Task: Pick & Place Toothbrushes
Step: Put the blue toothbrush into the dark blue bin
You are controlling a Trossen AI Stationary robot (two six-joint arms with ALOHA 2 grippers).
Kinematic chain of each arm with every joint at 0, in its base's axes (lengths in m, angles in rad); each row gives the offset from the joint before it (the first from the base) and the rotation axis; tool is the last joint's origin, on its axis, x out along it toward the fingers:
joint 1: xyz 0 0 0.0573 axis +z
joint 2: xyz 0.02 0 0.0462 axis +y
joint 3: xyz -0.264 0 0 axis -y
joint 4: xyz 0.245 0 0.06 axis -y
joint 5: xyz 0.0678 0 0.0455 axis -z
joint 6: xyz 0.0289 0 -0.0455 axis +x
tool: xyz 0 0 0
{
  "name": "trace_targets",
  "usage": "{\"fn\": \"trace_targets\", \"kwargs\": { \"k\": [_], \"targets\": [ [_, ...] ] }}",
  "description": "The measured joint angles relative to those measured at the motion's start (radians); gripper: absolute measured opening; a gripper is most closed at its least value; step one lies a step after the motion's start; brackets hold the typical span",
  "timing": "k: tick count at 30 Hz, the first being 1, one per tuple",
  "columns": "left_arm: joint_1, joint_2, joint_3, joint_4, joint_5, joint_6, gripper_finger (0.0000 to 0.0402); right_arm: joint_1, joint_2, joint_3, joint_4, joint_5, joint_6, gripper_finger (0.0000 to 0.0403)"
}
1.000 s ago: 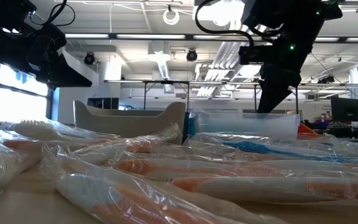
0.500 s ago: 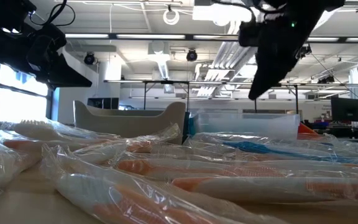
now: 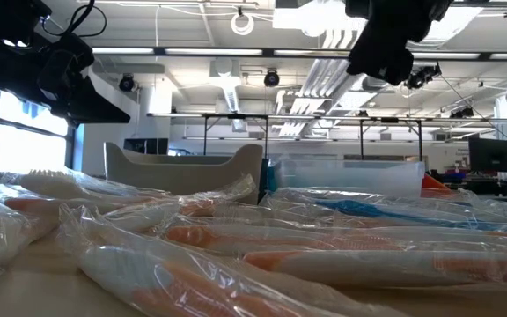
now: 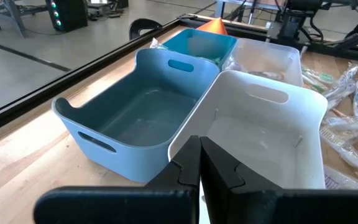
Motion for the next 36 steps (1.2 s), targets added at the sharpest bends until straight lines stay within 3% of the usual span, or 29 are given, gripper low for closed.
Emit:
{"fn": "trace_targets", "kwargs": {
  "k": [11,27,31,36],
  "targets": [
    [0.0,0.0,0.0,0.0,0.0,0.0,0.0,0.096,0.007,0.0,-0.015,0.01,0.142,0.007],
    [0.0,0.0,0.0,0.0,0.0,0.0,0.0,0.206,0.011,0.0,-0.018,0.169,0.166,0.007],
    [0.0,0.0,0.0,0.0,0.0,-0.001,0.0,0.212,0.011,0.0,-0.013,0.282,0.11,0.007],
    [0.0,0.0,0.0,0.0,0.0,-0.004,0.0,0.198,0.011,0.0,0.027,0.529,-0.01,0.007]
  ]
}}
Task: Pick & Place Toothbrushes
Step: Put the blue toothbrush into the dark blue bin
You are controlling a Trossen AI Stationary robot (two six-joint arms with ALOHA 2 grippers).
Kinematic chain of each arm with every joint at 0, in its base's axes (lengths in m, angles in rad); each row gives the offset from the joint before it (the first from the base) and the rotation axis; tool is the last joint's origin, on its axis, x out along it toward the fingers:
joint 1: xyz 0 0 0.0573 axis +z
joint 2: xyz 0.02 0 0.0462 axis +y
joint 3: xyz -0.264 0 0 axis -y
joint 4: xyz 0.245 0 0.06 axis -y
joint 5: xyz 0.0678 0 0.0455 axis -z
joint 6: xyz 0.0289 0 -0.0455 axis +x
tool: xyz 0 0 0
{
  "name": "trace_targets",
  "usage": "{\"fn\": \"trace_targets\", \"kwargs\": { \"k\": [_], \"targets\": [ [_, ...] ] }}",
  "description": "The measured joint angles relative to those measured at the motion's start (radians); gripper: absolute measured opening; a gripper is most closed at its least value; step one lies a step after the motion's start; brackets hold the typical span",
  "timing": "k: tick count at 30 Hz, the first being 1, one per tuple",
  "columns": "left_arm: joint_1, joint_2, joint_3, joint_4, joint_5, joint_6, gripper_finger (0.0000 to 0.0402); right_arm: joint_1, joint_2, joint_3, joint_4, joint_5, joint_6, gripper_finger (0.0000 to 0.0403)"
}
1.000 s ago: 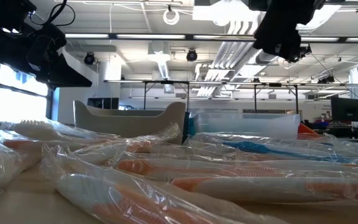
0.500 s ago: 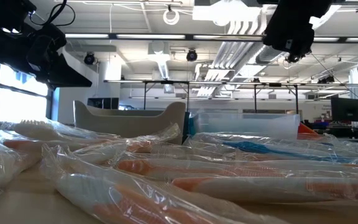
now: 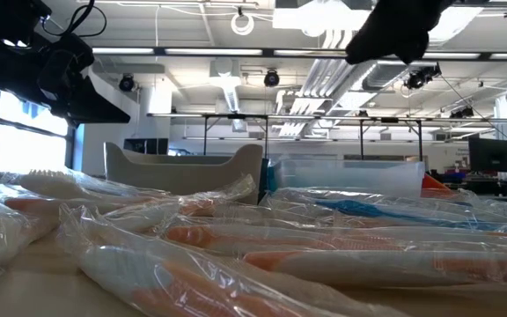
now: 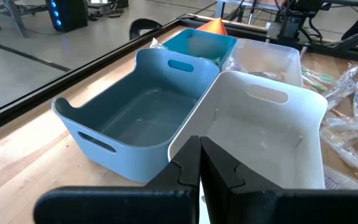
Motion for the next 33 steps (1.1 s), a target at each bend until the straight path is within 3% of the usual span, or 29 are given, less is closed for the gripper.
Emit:
{"fn": "trace_targets", "kwargs": {
  "k": [4,7,11,33],
  "targets": [
    [0.0,0.0,0.0,0.0,0.0,0.0,0.0,-0.028,0.0,0.0,0.046,0.178,-0.043,0.007],
    [0.0,0.0,0.0,0.0,0.0,-0.015,0.0,-0.056,0.0,0.0,0.072,0.244,-0.044,0.007],
    [0.0,0.0,0.0,-0.015,0.002,-0.076,0.0,-0.094,0.0,0.0,0.091,0.251,-0.044,0.007],
    [0.0,0.0,0.0,0.021,0.005,-0.105,0.0,-0.23,0.137,0.0,0.1,0.212,-0.163,0.007]
  ]
}}
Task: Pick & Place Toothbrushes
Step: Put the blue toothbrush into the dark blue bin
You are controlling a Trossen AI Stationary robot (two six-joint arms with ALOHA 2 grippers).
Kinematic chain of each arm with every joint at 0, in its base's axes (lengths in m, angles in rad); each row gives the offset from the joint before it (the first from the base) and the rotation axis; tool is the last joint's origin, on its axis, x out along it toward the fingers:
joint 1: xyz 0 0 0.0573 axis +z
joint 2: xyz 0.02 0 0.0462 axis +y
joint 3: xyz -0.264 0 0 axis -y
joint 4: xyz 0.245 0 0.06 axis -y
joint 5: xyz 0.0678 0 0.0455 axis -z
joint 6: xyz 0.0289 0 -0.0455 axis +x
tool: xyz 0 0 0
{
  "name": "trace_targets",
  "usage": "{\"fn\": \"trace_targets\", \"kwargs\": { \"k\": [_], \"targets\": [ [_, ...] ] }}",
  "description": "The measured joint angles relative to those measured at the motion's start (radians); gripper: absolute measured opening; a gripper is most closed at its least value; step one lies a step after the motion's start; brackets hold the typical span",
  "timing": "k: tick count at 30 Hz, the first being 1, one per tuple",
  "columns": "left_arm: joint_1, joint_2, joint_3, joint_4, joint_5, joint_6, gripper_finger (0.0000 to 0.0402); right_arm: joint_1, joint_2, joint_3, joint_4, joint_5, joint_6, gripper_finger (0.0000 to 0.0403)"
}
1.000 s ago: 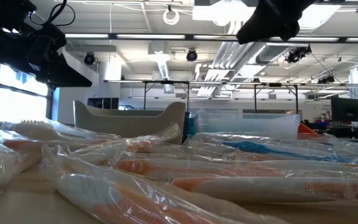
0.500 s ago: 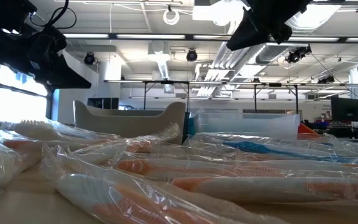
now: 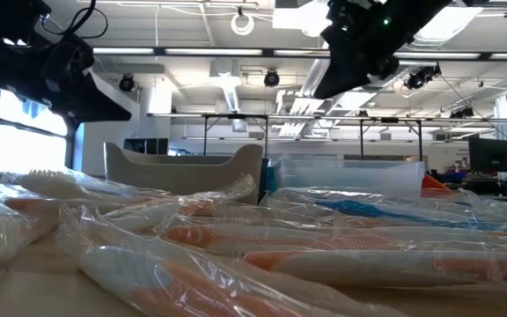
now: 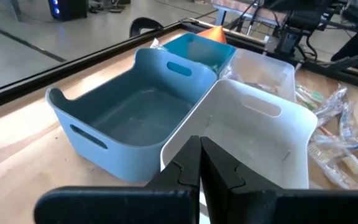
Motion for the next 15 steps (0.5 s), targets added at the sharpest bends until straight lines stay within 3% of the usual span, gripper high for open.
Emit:
{"fn": "trace_targets", "kwargs": {
  "k": [15],
  "targets": [
    [0.0,0.0,0.0,0.008,0.0,-0.031,0.0,-0.035,0.041,0.0,0.122,-0.014,-0.039,0.007]
  ]
}}
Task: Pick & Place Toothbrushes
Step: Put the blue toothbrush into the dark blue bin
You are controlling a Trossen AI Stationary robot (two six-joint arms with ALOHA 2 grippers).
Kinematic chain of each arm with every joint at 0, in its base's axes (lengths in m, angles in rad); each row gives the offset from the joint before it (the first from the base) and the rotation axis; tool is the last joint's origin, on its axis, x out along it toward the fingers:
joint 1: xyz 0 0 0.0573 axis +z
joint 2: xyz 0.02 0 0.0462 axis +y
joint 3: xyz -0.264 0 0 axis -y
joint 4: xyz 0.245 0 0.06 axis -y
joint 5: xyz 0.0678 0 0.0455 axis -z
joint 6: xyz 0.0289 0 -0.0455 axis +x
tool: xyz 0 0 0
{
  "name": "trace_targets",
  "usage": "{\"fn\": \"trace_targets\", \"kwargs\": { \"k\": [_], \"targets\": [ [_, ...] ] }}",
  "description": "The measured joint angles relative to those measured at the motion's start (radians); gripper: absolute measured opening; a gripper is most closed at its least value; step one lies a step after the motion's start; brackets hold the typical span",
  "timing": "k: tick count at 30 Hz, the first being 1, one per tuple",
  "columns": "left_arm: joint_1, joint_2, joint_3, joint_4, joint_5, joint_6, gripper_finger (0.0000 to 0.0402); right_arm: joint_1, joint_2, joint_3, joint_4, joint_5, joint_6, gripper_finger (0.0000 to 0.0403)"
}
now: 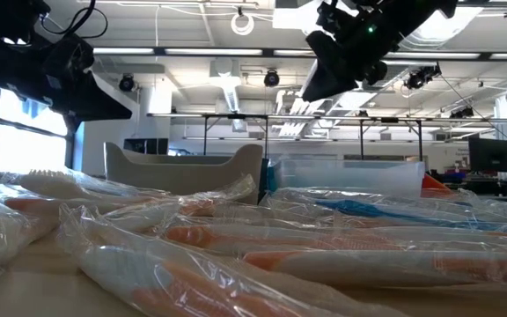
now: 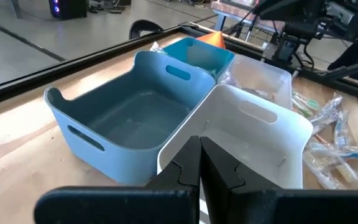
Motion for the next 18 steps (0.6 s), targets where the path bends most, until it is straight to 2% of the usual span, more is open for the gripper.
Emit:
{"fn": "trace_targets", "kwargs": {
  "k": [6,11,18],
  "targets": [
    [0.0,0.002,0.0,0.011,0.007,0.001,0.0,0.001,0.0,0.0,0.015,-0.013,0.01,0.007],
    [0.0,0.002,0.0,0.083,0.007,0.064,0.0,0.001,0.0,0.0,0.017,-0.13,0.032,0.007],
    [0.0,0.002,0.0,0.105,0.007,0.08,0.0,0.001,0.0,0.0,0.022,-0.126,0.08,0.007]
  ]
}}
